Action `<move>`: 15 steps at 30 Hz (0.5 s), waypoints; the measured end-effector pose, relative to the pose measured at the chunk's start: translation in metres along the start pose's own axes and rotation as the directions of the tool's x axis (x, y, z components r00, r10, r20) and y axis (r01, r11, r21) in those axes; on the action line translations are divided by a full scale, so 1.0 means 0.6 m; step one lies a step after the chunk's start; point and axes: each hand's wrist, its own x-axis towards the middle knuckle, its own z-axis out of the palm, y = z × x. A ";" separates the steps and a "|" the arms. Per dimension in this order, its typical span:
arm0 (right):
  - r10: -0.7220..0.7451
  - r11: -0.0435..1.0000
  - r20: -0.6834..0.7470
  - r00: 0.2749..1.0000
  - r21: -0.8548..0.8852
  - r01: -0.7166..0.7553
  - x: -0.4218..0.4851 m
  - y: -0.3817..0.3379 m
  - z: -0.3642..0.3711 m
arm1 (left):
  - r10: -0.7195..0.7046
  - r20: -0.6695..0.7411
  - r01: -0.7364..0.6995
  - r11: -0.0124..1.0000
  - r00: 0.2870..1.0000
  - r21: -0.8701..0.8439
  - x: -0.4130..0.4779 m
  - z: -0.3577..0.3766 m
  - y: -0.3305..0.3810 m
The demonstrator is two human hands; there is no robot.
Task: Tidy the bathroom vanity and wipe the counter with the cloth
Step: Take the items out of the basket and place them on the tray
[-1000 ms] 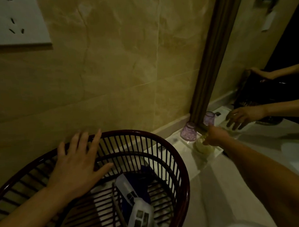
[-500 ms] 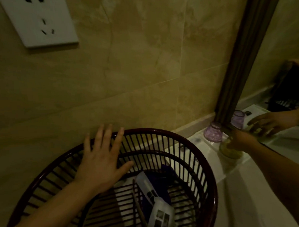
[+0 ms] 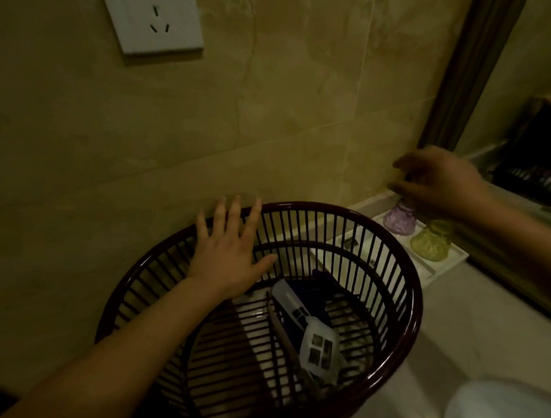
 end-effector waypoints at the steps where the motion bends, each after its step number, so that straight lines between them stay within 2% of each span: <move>1: -0.066 0.998 -0.001 0.998 0.024 0.066 -0.013 -0.044 -0.015 | 0.004 -0.001 -0.004 1.000 1.000 -0.003 -0.001 0.001 -0.001; 3: -0.215 0.976 0.068 0.974 0.048 0.212 -0.041 -0.123 -0.027 | 0.011 -0.010 -0.011 1.000 1.000 -0.016 -0.002 0.003 -0.002; 5: -0.345 0.938 0.255 0.903 0.055 0.343 -0.061 -0.185 -0.010 | 0.016 -0.019 -0.016 1.000 1.000 -0.013 -0.002 0.003 -0.003; 6: -0.408 0.903 0.383 0.829 0.037 0.428 -0.064 -0.209 0.013 | 0.016 -0.018 -0.016 1.000 1.000 -0.011 -0.001 0.003 -0.004; 8: -0.444 0.818 0.683 0.580 0.044 0.574 -0.071 -0.249 0.070 | 0.016 -0.006 -0.016 0.999 1.000 -0.030 -0.002 0.002 -0.006; 10: -0.340 0.770 0.893 0.294 0.085 0.633 -0.080 -0.266 0.135 | 0.018 -0.006 -0.018 0.998 1.000 -0.062 -0.003 0.001 -0.007; 11: -0.279 0.736 0.939 0.201 0.075 0.673 -0.087 -0.266 0.164 | 0.022 -0.011 -0.023 0.997 1.000 -0.070 -0.004 0.000 -0.008; 12: -0.252 0.681 0.957 0.144 0.070 0.729 -0.095 -0.263 0.189 | 0.029 -0.018 -0.030 0.997 0.999 -0.070 -0.006 0.000 -0.008; 14: -0.234 0.590 0.968 0.089 0.069 0.804 -0.107 -0.251 0.230 | 0.038 -0.027 -0.040 0.997 0.999 -0.069 -0.008 -0.001 -0.010; 15: -0.194 0.591 0.979 0.067 0.062 0.804 -0.115 -0.245 0.244 | 0.042 -0.024 -0.044 0.997 0.999 -0.070 -0.009 -0.002 -0.011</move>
